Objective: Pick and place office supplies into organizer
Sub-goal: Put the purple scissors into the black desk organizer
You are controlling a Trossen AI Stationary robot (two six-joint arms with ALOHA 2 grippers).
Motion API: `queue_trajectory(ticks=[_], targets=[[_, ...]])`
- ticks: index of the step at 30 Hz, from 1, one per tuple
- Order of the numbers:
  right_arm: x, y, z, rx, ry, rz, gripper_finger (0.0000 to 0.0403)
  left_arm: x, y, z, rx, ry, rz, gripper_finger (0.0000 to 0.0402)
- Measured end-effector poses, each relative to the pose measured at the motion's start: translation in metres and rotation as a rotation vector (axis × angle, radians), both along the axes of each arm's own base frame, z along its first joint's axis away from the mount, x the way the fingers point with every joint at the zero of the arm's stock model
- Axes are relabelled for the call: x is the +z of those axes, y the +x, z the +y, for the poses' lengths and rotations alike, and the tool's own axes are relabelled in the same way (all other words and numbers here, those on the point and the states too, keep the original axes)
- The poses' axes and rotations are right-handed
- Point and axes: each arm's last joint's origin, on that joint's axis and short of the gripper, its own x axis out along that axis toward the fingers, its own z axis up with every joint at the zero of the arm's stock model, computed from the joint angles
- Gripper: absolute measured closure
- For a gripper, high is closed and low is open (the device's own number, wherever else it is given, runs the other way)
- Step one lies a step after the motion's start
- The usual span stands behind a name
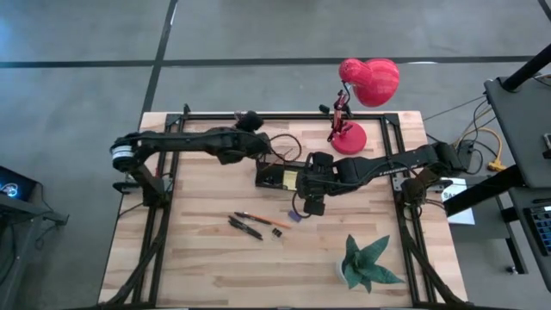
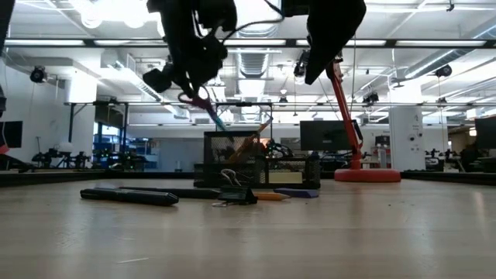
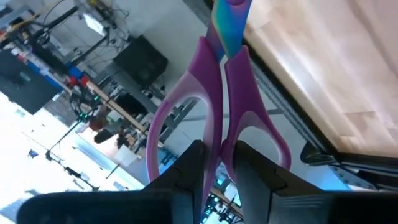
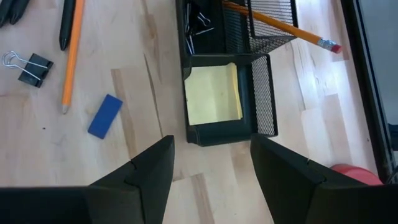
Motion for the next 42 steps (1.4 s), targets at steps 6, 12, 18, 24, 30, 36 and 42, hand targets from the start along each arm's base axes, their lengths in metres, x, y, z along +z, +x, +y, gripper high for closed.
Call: queue_trajectory(ticks=[6, 12, 18, 24, 30, 36, 42], targets=[[0.000, 0.000, 0.000, 0.016, -0.006, 0.006, 0.0200, -0.013, 0.010, -0.009, -0.032, -0.006, 0.043, 0.0348], [0.000, 0.000, 0.000, 0.028, -0.011, 0.010, 0.0200, -0.009, 0.008, -0.010, -0.009, 0.039, 0.022, 0.0348], [0.000, 0.000, -0.002, 0.040, -0.018, 0.015, 0.0200, 0.006, -0.001, -0.009, 0.013, 0.089, -0.019, 0.0348], [0.000, 0.001, -0.005, 0.030, -0.018, 0.014, 0.0200, 0.013, -0.003, -0.019, -0.007, 0.115, -0.010, 0.0348], [0.000, 0.001, -0.005, 0.007, -0.009, 0.007, 0.0200, 0.014, -0.001, -0.040, -0.075, 0.116, -0.012, 0.0348], [0.000, 0.001, -0.006, -0.036, 0.000, -0.008, 0.0200, 0.012, 0.000, -0.054, -0.119, 0.112, -0.012, 0.0348], [0.000, 0.001, -0.006, -0.056, -0.009, -0.016, 0.0200, 0.010, 0.001, -0.055, -0.131, 0.075, -0.015, 0.0348]])
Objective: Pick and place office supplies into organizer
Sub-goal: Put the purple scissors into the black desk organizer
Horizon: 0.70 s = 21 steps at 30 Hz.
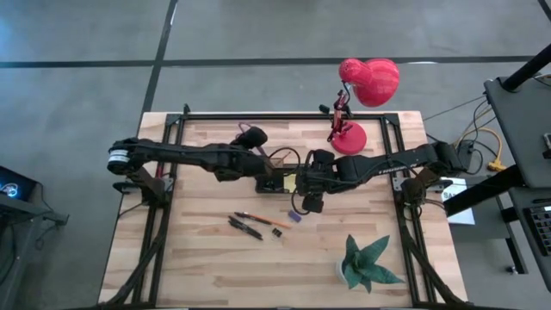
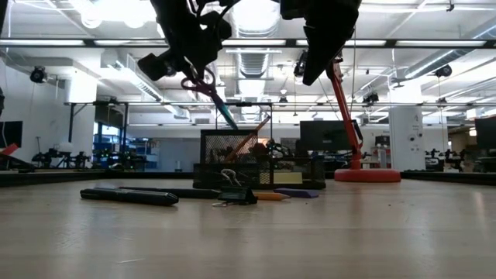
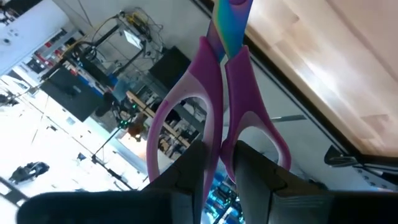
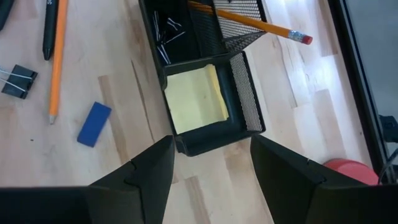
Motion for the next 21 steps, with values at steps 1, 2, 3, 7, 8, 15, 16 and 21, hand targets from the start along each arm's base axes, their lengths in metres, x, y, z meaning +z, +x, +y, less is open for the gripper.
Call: queue_trajectory(ticks=[1, 2, 3, 7, 8, 15, 16, 21], targets=[[0.000, 0.000, 0.000, 0.000, 0.000, 0.000, 0.0200, 0.000, 0.000, 0.000, -0.003, -0.008, -0.001, 0.0348], [0.000, 0.000, 0.000, 0.000, 0.000, 0.000, 0.0200, 0.000, 0.000, 0.000, -0.006, -0.017, -0.003, 0.0348], [0.000, 0.000, 0.000, 0.000, 0.000, 0.000, 0.0200, -0.001, 0.001, 0.000, -0.009, -0.025, -0.006, 0.0348], [0.000, 0.000, 0.000, -0.001, -0.002, 0.000, 0.0200, -0.006, 0.001, 0.000, 0.001, -0.049, -0.040, 0.0345], [0.000, 0.000, 0.000, -0.001, -0.002, 0.000, 0.0200, -0.008, 0.001, 0.000, 0.004, -0.050, -0.048, 0.0343], [0.000, 0.000, 0.000, -0.001, -0.002, -0.002, 0.0200, -0.027, -0.005, 0.000, 0.023, -0.013, 0.014, 0.0309], [0.000, 0.000, 0.000, -0.001, -0.002, -0.002, 0.0200, -0.029, -0.006, 0.000, 0.024, -0.011, 0.020, 0.0304], [0.000, 0.000, 0.000, -0.001, -0.002, -0.001, 0.0200, -0.032, -0.009, 0.000, 0.042, 0.059, 0.039, 0.0290]])
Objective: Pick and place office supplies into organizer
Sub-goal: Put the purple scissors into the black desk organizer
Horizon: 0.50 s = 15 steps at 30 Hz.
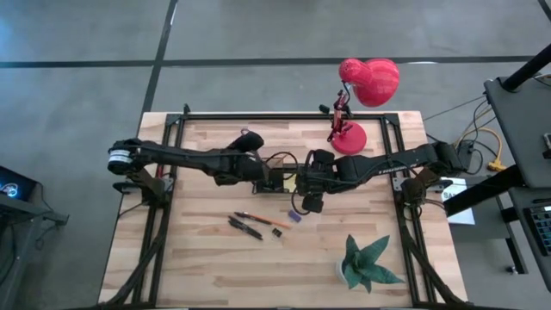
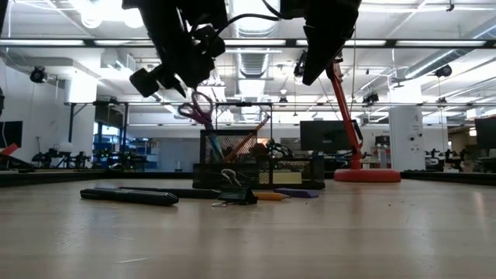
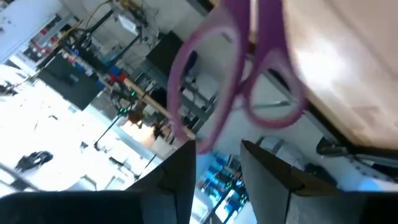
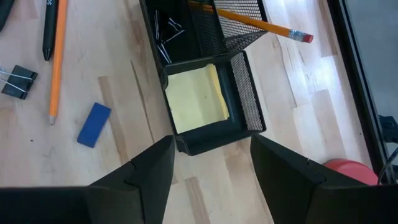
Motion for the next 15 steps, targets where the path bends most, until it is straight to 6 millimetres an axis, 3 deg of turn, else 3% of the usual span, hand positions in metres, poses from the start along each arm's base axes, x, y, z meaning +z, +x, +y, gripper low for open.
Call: queue_trajectory(ticks=[15], targets=[[0.000, 0.000, 0.001, 0.056, 0.007, 0.020, 0.0200, 0.039, -0.016, -0.029, -0.087, -0.046, -0.231, 0.0285]])
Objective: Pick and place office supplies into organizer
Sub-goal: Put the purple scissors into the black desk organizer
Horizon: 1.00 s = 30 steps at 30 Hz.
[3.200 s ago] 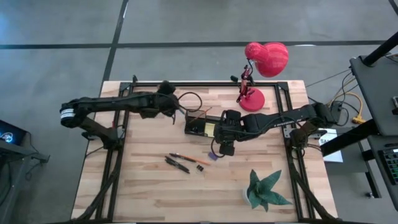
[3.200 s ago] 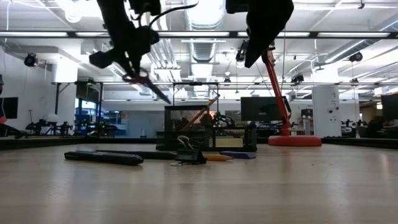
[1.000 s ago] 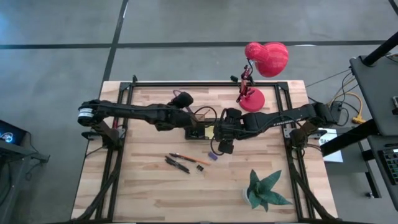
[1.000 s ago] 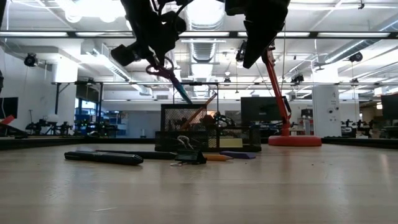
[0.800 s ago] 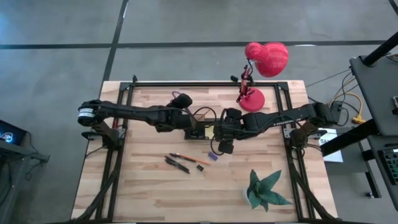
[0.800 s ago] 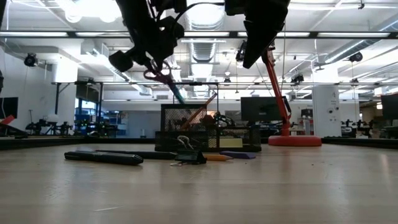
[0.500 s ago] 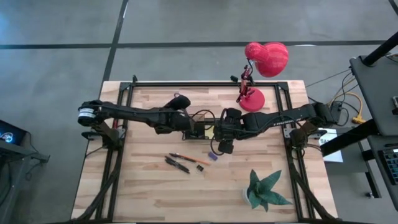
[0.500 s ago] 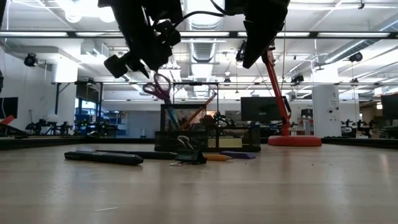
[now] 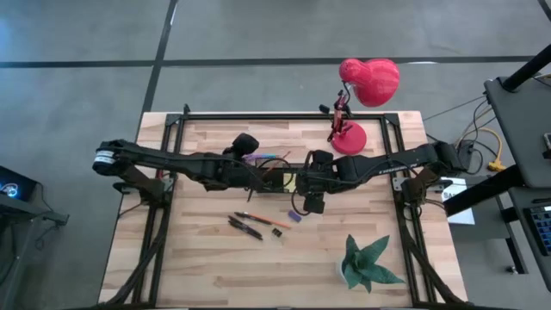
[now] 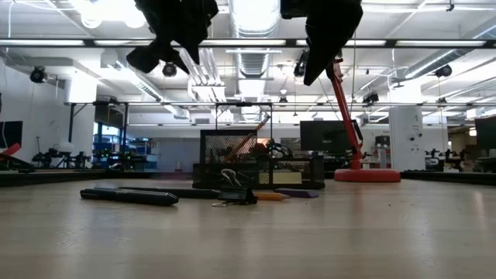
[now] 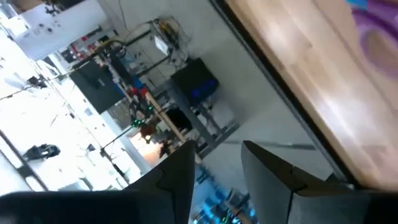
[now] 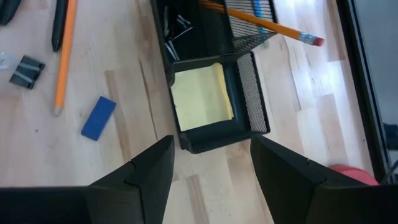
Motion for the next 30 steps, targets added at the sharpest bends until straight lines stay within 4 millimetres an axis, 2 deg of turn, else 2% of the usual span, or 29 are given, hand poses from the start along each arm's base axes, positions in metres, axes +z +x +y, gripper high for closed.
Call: queue_trajectory(ticks=[5, 9, 12, 16, 19, 22, 25, 30], targets=[[0.000, 0.000, 0.000, -0.024, 0.011, -0.008, 0.0200, -0.003, -0.003, 0.001, 0.069, -0.074, -0.141, 0.0285], [0.000, 0.000, 0.001, -0.072, 0.032, -0.023, 0.0199, -0.008, -0.009, 0.016, 0.228, -0.370, -0.296, 0.0285], [0.000, 0.000, 0.001, -0.111, 0.048, -0.037, 0.0199, -0.013, -0.016, 0.045, 0.396, -0.591, -0.345, 0.0285], [0.000, 0.000, 0.001, -0.123, 0.053, -0.041, 0.0199, -0.014, -0.031, 0.100, 0.587, -0.710, -0.422, 0.0285], [0.000, 0.000, 0.001, -0.127, 0.063, -0.041, 0.0199, -0.020, -0.045, 0.135, 0.713, -0.968, -0.494, 0.0285], [-0.001, -0.001, 0.002, -0.118, 0.086, -0.033, 0.0199, -0.031, -0.059, 0.157, 0.789, -1.156, -0.519, 0.0285], [-0.001, -0.001, 0.004, -0.106, 0.103, -0.026, 0.0199, -0.042, -0.067, 0.166, 0.778, -1.172, -0.458, 0.0285], [-0.003, -0.001, 0.003, -0.045, 0.077, -0.005, 0.0199, -0.063, -0.061, 0.163, 0.704, -1.192, -0.416, 0.0285]])
